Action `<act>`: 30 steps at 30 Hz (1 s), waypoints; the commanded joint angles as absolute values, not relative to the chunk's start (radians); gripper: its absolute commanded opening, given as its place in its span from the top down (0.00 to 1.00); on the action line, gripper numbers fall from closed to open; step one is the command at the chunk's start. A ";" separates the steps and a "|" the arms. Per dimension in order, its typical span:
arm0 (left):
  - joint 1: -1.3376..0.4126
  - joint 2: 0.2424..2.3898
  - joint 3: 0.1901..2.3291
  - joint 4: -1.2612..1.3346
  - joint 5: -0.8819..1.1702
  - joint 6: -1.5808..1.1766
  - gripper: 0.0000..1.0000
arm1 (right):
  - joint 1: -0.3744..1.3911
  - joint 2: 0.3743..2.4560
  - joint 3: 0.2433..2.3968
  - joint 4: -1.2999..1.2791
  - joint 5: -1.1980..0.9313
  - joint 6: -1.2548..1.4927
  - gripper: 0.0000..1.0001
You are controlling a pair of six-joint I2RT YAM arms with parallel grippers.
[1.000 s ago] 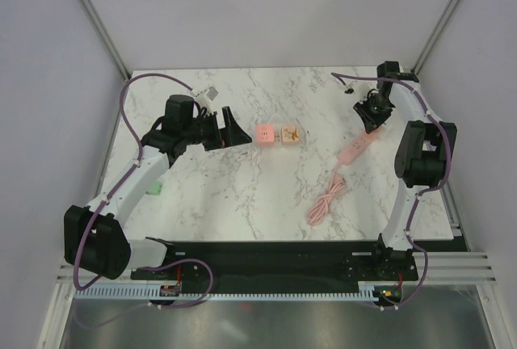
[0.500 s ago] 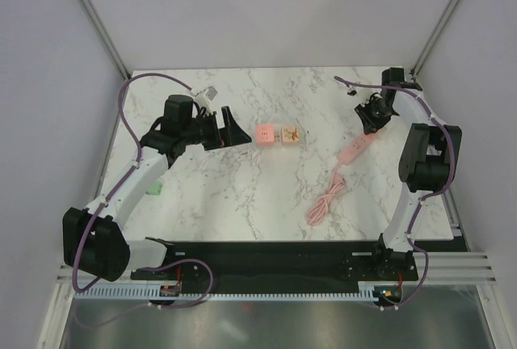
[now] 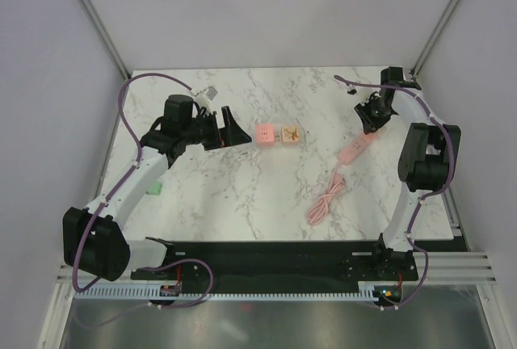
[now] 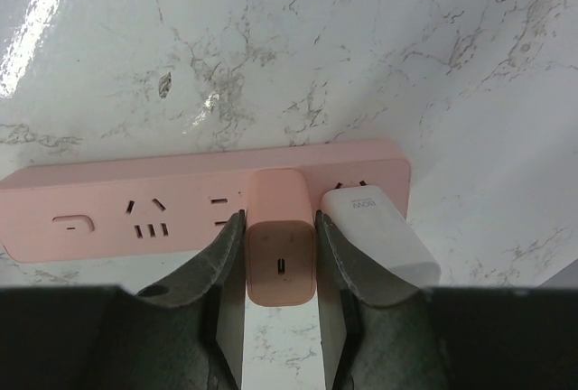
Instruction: Insert the plug
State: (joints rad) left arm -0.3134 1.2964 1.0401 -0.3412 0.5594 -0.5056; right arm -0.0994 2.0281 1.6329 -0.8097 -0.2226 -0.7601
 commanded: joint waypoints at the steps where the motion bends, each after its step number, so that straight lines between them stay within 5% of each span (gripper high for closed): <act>1: -0.308 1.267 1.037 -0.301 0.566 -0.494 0.00 | -0.080 2.056 1.660 -0.790 -0.230 -0.718 0.65; 5: -0.307 1.264 1.035 -0.301 0.566 -0.492 0.00 | -0.072 2.039 1.681 -0.788 -0.238 -0.703 0.45; 16: -0.308 1.258 1.034 -0.301 0.557 -0.492 0.00 | -0.060 2.019 1.732 -0.779 -0.199 -0.672 0.36; 25: -0.308 1.261 1.032 -0.301 0.558 -0.492 0.00 | -0.064 1.942 1.755 -0.738 -0.170 -0.586 0.44; 30: -0.307 1.259 1.031 -0.302 0.539 -0.517 0.00 | -0.093 1.870 1.729 -0.715 -0.082 -0.470 0.71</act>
